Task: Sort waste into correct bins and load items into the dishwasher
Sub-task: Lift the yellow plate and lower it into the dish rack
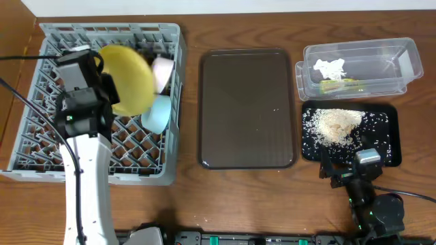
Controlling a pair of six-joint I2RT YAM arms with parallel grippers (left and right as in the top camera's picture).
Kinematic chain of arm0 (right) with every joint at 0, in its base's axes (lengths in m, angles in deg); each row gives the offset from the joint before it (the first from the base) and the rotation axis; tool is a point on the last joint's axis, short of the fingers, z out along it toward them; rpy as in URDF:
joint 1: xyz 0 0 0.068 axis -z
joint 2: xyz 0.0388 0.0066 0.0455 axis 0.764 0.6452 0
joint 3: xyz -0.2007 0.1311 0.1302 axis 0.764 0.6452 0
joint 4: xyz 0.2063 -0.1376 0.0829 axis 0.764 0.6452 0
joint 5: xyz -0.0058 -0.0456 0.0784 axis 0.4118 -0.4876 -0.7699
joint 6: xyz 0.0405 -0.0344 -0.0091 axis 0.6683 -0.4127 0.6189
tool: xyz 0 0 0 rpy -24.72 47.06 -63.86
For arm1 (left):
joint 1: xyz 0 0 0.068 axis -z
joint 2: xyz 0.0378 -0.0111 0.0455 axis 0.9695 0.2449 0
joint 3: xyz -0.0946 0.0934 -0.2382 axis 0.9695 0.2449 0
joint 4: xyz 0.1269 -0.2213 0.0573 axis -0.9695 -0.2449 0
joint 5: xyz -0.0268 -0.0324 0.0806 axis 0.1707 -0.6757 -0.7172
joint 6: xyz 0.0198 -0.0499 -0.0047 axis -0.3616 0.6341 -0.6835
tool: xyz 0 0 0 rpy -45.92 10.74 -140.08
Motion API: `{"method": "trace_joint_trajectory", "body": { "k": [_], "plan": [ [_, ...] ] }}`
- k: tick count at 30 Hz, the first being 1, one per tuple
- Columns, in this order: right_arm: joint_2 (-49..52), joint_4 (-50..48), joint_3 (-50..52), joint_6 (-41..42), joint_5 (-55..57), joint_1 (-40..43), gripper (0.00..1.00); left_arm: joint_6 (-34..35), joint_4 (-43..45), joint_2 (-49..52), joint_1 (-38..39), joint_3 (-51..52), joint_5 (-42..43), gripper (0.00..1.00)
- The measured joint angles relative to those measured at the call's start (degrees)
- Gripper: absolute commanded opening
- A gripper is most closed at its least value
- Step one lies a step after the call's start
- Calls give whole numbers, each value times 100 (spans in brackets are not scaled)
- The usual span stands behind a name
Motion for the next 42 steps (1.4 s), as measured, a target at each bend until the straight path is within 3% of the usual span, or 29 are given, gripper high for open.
{"method": "trace_joint_trajectory", "body": {
  "k": [7,23,24,25,26,29,32,37,42],
  "plan": [
    [0,0,0,0,0,0,99,-358,260,411,-378,0,-433,7],
    [0,0,0,0,0,0,99,-743,901,1086,-396,11,-767,7],
    [0,0,0,0,0,0,99,-763,863,1086,-396,11,-811,9],
    [0,0,0,0,0,0,99,-756,809,1086,-396,11,-826,17],
    [0,0,0,0,0,0,99,-640,592,1084,-407,7,-841,29],
    [0,0,0,0,0,0,99,293,20,1084,-658,15,-649,46],
    [0,2,0,0,0,0,99,1294,-358,1086,-1340,15,297,47],
    [0,0,0,0,0,0,99,2262,-466,1086,-2310,17,2159,47],
    [0,0,0,0,0,0,99,2509,-289,1198,-2315,92,2889,47]
  ]
}}
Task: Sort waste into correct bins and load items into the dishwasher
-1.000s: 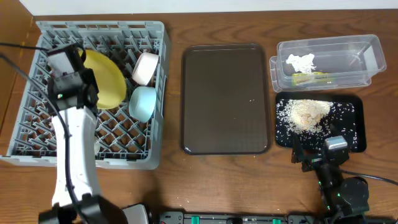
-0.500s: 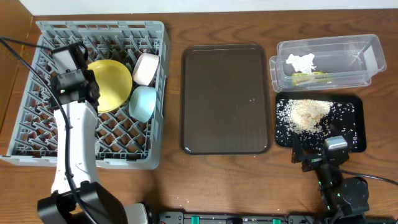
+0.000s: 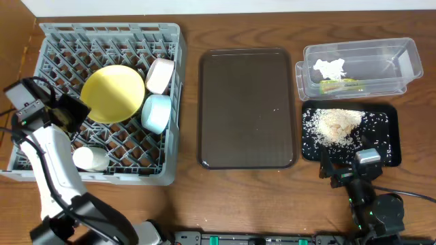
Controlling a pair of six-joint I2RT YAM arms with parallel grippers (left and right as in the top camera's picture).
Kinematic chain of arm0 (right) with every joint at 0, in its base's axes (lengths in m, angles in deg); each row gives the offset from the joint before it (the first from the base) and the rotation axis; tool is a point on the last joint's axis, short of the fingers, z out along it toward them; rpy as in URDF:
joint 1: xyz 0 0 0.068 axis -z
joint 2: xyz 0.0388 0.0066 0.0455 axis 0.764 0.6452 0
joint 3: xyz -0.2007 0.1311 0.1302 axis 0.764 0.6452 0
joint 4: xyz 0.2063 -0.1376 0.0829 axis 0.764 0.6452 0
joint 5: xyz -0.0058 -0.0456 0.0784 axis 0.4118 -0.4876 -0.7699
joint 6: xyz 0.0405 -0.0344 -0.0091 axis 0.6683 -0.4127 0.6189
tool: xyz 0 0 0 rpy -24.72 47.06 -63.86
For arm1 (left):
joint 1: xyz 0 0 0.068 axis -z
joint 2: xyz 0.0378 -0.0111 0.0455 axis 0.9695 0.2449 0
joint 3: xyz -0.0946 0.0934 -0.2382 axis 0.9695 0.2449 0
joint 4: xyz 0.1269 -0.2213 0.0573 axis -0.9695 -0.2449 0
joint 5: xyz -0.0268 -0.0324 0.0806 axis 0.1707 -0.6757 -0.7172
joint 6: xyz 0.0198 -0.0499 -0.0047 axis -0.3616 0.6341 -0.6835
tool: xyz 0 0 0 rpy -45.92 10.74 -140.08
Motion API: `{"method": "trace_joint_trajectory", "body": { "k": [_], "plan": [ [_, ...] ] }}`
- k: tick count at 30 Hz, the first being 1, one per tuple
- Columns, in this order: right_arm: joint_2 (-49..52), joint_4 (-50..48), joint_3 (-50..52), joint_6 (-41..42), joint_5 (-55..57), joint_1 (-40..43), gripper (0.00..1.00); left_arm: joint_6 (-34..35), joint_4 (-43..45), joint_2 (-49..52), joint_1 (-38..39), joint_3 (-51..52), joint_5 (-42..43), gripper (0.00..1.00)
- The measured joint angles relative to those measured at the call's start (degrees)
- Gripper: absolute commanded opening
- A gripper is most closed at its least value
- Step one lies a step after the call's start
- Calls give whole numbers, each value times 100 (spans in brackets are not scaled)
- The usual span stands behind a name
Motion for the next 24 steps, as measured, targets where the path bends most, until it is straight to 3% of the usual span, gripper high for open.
{"method": "trace_joint_trajectory", "body": {
  "k": [4,6,8,15,24],
  "plan": [
    [0,0,0,0,0,0,99,-2,313,577,0,9,146,47],
    [0,0,0,0,0,0,99,-11,426,861,0,22,162,41],
    [0,0,0,0,0,0,99,-57,568,1117,0,22,170,8],
    [0,0,0,0,0,0,99,-164,732,1117,-28,22,249,7],
    [0,0,0,0,0,0,99,-1064,1285,-345,-42,15,-251,7]
  ]
}}
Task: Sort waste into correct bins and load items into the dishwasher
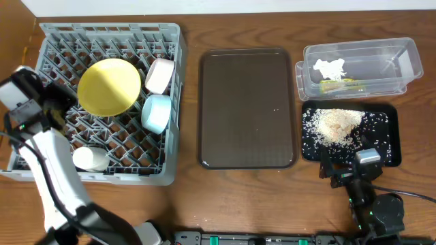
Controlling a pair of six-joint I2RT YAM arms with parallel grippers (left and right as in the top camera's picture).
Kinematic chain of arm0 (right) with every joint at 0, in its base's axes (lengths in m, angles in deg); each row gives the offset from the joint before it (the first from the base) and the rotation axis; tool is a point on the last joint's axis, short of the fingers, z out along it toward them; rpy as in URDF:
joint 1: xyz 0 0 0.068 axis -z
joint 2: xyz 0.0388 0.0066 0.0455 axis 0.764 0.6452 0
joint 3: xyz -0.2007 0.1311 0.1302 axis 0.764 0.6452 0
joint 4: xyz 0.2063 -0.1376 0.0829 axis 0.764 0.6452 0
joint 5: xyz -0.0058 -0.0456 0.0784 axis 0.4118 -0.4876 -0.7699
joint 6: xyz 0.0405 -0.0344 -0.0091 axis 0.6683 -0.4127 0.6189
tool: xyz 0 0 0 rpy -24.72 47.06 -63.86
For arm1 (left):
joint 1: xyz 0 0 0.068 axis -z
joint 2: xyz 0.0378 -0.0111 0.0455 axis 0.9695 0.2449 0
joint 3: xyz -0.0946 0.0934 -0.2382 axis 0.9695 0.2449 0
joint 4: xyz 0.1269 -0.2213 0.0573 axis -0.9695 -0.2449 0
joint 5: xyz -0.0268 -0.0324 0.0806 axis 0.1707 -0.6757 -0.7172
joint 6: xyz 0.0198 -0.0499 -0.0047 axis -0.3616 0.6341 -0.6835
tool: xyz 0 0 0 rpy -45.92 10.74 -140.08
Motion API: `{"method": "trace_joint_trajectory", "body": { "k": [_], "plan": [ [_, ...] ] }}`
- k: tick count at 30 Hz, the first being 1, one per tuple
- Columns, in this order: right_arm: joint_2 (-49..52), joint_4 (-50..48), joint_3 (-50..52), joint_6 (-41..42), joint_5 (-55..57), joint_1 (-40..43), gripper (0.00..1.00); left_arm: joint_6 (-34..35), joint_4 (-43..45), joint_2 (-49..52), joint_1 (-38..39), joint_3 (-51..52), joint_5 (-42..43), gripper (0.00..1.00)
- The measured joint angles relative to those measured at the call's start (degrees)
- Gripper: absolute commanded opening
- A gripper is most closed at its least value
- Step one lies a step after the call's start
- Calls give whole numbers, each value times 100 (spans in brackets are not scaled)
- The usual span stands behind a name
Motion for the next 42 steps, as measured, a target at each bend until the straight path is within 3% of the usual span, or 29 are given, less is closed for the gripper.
{"method": "trace_joint_trajectory", "body": {
  "k": [3,5,6,7,9,10,12,16,21,22,24,26,31,35,42],
  "plan": [
    [0,0,0,0,0,0,99,-304,-87,-20,11,0,-260,8],
    [0,0,0,0,2,0,99,-382,-258,20,22,0,-323,17],
    [0,0,0,0,0,0,99,-350,-396,28,24,0,-297,27],
    [2,0,0,0,0,0,99,-116,-804,28,28,0,-140,30],
    [2,2,0,0,0,0,99,444,-1320,39,31,11,181,49],
    [2,-2,0,0,0,0,99,852,-1578,44,33,39,389,53],
    [2,2,0,0,0,0,99,1502,-1801,66,59,125,621,59],
    [2,0,0,0,0,0,99,2549,-1714,254,138,485,866,63],
    [2,0,0,0,0,0,99,3318,-1093,673,160,802,907,61],
    [2,0,0,0,0,0,99,3429,-1010,778,162,815,909,57],
    [2,0,0,0,0,0,99,3672,-702,1014,162,835,977,29],
    [2,0,0,0,0,0,99,3748,-503,1154,181,844,1047,8],
    [2,0,0,0,0,0,99,3709,-304,1182,166,824,1399,7],
    [2,0,0,0,0,0,99,3303,-339,979,168,828,1401,7],
    [2,2,0,0,0,0,99,1902,-345,-308,173,837,-146,8]
  ]
}}
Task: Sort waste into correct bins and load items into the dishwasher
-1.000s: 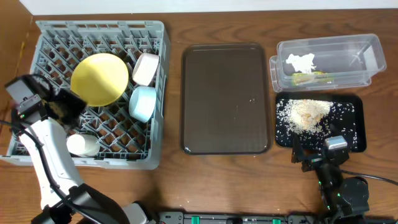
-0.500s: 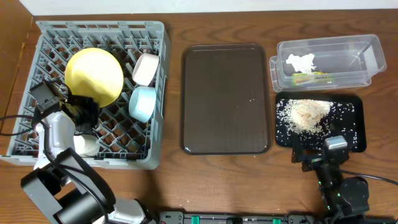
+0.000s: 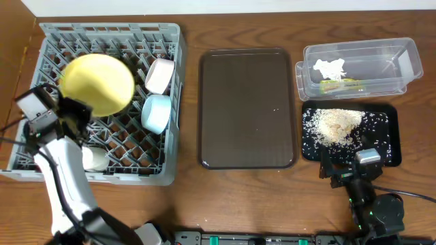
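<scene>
A yellow plate [image 3: 97, 83] stands tilted in the upper left of the grey dish rack [image 3: 170, 173]. My left gripper [image 3: 73, 112] reaches in from the rack's left side and is shut on the plate's lower left rim. Also in the rack are a white bowl [image 3: 159, 75], a light blue bowl [image 3: 157, 113] and a white cup [image 3: 93, 158], which my left arm partly hides. A black tray [image 3: 385, 153] holds a heap of rice [image 3: 337, 126]. My right gripper [image 3: 334, 173] rests just below that tray; its jaws are too small to read.
A bare brown serving tray [image 3: 246, 109] lies in the middle of the table. A clear plastic bin [image 3: 357, 68] at the back right holds white scraps and a green bit. The table's left edge runs beside the rack.
The yellow plate has shifted left and slightly up in the rack and looks larger and more tilted. My left gripper has moved right to its lower left rim. The right arm is unchanged.
At first my left arm reached over the rack from the front with the yellow plate held above the bowls. Then the arm was at the rack's left side with the plate low in the rack's middle. The plate then stood further up and left, and now further left again.
</scene>
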Controlling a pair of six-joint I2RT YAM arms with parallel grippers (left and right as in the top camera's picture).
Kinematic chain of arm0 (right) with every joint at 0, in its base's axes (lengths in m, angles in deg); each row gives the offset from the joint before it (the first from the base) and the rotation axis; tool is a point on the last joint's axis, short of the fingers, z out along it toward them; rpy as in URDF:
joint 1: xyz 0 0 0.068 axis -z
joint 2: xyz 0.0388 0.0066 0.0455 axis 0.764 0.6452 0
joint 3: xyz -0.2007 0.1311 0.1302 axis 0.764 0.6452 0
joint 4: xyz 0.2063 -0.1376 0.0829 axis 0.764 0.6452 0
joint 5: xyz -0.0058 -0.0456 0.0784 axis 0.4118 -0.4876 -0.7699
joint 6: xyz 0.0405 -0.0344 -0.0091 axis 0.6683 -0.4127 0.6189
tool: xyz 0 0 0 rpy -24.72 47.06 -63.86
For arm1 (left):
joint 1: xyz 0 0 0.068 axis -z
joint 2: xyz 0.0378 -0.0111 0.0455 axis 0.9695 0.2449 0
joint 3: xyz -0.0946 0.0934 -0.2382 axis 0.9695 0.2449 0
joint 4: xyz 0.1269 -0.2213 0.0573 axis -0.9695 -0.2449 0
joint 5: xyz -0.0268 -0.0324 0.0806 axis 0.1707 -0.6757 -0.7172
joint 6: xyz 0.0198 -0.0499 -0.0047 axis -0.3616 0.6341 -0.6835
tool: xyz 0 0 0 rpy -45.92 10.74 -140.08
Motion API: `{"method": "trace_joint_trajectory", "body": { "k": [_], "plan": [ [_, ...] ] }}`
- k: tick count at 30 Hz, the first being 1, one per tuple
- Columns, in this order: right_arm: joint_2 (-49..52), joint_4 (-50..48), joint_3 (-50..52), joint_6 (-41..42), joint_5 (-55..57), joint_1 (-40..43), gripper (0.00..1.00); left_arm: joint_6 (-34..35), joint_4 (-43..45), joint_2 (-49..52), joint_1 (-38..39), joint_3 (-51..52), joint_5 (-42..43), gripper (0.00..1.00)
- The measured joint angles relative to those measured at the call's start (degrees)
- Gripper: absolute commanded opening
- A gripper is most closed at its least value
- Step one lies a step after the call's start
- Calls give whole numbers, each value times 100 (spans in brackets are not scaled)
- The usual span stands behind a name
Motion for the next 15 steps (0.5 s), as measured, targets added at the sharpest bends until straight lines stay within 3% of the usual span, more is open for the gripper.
{"method": "trace_joint_trajectory", "body": {
  "k": [8,15],
  "plan": [
    [0,-2,0,0,0,0,99,-1300,131,-90,146,0,-1182,7],
    [0,-2,0,0,0,0,99,-1871,177,-66,1126,0,-2188,7]
  ]
}}
